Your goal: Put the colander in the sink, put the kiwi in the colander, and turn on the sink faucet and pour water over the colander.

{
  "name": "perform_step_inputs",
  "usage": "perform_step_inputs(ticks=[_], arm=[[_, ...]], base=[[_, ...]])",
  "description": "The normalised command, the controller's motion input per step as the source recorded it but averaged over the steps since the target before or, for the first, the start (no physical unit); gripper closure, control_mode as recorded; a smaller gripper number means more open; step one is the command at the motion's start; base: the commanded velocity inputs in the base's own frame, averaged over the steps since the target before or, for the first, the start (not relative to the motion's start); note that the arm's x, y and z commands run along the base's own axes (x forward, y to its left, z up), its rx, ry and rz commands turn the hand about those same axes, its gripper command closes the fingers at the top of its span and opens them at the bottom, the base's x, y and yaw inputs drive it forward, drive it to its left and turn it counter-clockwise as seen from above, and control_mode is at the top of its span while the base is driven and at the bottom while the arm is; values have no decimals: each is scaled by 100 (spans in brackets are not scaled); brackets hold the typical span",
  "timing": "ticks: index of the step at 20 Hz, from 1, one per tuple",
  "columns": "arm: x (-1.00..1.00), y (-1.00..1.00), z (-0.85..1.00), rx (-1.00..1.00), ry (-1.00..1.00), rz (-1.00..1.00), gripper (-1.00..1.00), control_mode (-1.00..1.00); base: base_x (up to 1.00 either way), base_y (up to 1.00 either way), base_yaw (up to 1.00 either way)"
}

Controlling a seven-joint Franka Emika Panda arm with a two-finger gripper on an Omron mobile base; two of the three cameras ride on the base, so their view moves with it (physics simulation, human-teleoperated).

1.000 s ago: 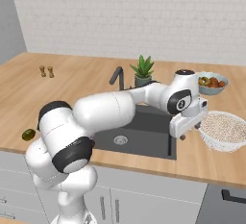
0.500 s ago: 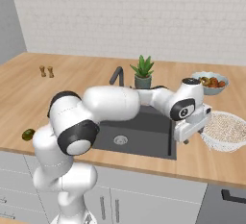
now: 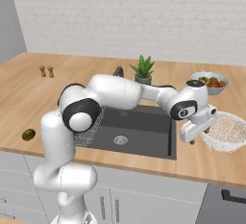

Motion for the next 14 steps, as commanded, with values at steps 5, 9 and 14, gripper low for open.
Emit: perform_step_inputs(ticks=[5, 9, 14], arm=[[25, -16, -3, 0, 0, 0, -100, -100], [28, -7, -11, 2, -2, 0, -100, -100], [21, -7, -16, 1, 0, 0, -100, -100]], base=[[0, 0, 0], [0, 0, 0], [0, 0, 0]])
